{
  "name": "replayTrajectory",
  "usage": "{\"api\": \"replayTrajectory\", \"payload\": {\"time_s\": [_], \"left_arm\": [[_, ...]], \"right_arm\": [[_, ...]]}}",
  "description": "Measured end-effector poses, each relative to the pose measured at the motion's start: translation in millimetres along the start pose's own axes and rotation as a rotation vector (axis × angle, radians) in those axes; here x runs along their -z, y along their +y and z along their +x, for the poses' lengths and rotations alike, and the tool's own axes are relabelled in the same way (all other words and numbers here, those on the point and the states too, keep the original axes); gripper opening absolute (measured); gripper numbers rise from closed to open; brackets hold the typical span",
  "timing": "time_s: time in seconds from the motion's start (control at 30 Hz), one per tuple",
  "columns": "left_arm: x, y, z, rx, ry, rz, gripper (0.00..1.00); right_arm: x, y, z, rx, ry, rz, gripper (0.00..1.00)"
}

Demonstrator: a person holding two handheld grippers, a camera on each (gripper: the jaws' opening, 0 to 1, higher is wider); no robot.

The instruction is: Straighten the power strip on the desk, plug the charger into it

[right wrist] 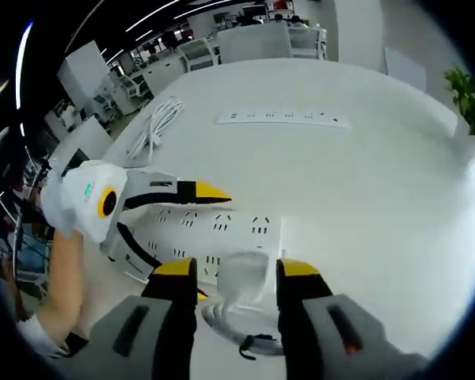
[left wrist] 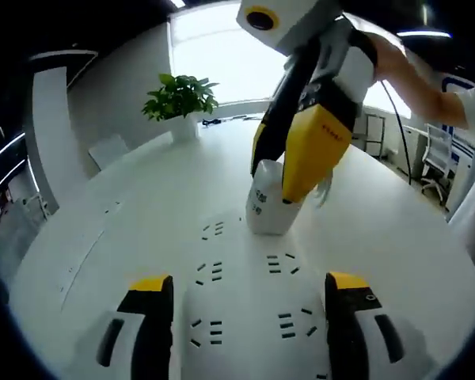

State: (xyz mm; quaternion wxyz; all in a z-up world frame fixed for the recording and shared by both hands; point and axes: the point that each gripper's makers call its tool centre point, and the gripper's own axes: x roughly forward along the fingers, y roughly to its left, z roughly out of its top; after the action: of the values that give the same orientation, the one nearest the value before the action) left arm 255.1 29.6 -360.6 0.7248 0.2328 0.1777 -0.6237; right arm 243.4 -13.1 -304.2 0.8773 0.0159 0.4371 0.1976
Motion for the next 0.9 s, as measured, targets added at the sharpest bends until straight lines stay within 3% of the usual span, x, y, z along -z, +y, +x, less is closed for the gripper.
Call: {"api": "replayTrajectory", "payload": {"time_s": [0.13, 0.2, 0.37, 0.6, 0.67, 0.8, 0.9], "left_arm": [[-14.2, 9.7, -24.4, -0.123, -0.056, 0.005, 0.76], [-17.2, 5.0, -38.1, -0.145, -0.076, 0.003, 0.75], [-16.0, -9.4, -65.3, -0.196, -0.108, -0.053, 0.75], [-13.7, -32.0, -78.3, -0.237, -0.157, -0.125, 0.75], [-7.9, -43.7, -78.1, -0.227, -0.143, -0.154, 0.72], [1.3, -57.3, -78.2, -0.234, -0.151, -0.175, 0.73], [9.8, -62.1, -78.9, -0.239, -0.155, -0.193, 0.74]], "right_arm": [[-9.2, 5.2, -17.1, -0.053, -0.107, -0.013, 0.39], [-14.3, 7.1, -23.6, -0.084, -0.166, -0.019, 0.39], [-10.5, 8.0, -30.2, -0.13, -0.223, -0.041, 0.37], [-7.8, 8.8, -37.7, -0.12, -0.353, -0.219, 0.33], [-9.9, 9.7, -41.9, -0.12, -0.402, -0.272, 0.32], [-12.5, 9.5, -51.7, -0.068, -0.497, -0.479, 0.29], [-8.4, 14.5, -60.2, -0.083, -0.547, -0.479, 0.3]]}}
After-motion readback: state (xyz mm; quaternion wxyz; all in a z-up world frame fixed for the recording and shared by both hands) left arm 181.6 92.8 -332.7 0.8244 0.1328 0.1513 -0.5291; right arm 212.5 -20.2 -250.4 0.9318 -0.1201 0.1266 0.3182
